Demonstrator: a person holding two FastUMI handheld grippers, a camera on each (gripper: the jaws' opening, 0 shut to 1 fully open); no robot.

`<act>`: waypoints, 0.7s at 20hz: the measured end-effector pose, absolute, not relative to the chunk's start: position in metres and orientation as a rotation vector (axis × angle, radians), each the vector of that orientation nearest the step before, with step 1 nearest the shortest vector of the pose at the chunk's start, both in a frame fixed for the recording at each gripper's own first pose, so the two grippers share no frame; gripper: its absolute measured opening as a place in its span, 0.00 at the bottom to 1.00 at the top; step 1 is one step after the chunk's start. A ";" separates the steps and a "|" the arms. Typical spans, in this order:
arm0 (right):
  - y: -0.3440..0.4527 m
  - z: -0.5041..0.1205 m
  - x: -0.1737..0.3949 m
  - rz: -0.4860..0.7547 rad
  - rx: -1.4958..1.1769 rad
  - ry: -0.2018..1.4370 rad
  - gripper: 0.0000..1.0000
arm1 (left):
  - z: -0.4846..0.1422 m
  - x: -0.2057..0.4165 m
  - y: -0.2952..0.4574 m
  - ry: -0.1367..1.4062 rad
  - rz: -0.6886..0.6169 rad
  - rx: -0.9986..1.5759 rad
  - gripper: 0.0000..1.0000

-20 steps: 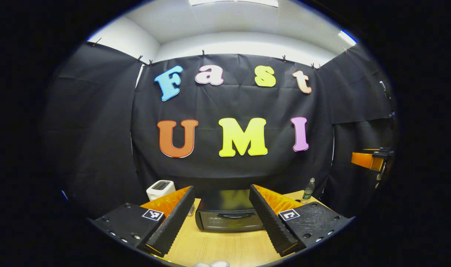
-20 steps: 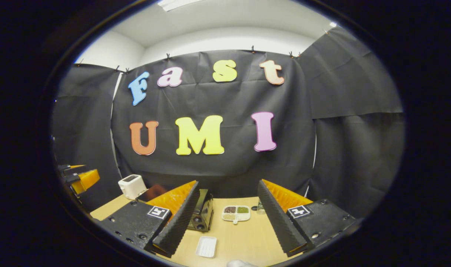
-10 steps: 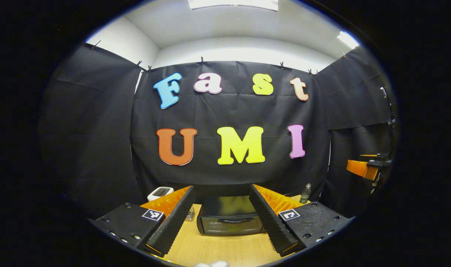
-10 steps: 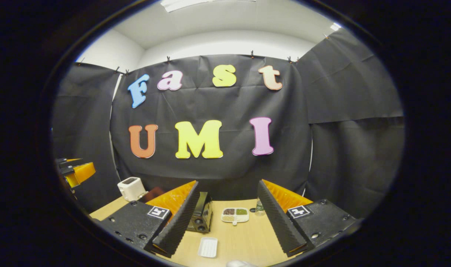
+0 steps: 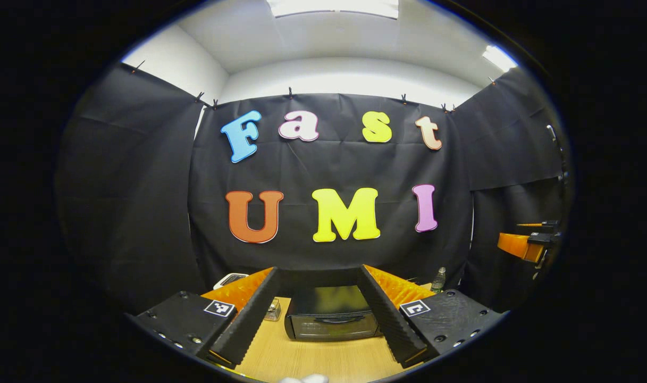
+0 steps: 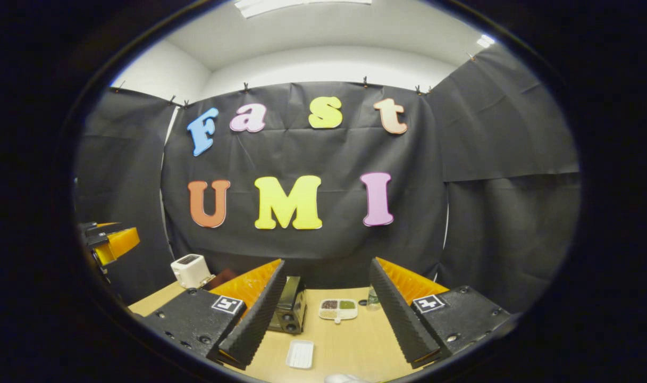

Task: Open the electric oven with the left hand, put the food in, and close the electric oven.

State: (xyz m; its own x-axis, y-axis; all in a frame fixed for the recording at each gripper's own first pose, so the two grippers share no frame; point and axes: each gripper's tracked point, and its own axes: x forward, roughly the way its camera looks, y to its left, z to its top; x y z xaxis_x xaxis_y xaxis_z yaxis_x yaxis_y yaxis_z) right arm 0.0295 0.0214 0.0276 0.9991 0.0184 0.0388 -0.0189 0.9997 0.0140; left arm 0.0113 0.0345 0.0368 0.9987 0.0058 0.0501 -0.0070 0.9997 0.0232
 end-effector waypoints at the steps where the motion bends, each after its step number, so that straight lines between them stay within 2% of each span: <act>1: 0.022 0.028 0.030 0.021 0.013 -0.040 0.95 | 0.037 0.011 0.035 -0.050 0.008 0.019 0.97; 14: 0.020 0.030 0.016 0.017 0.000 -0.047 0.95 | 0.037 0.000 0.032 -0.045 0.007 0.003 0.97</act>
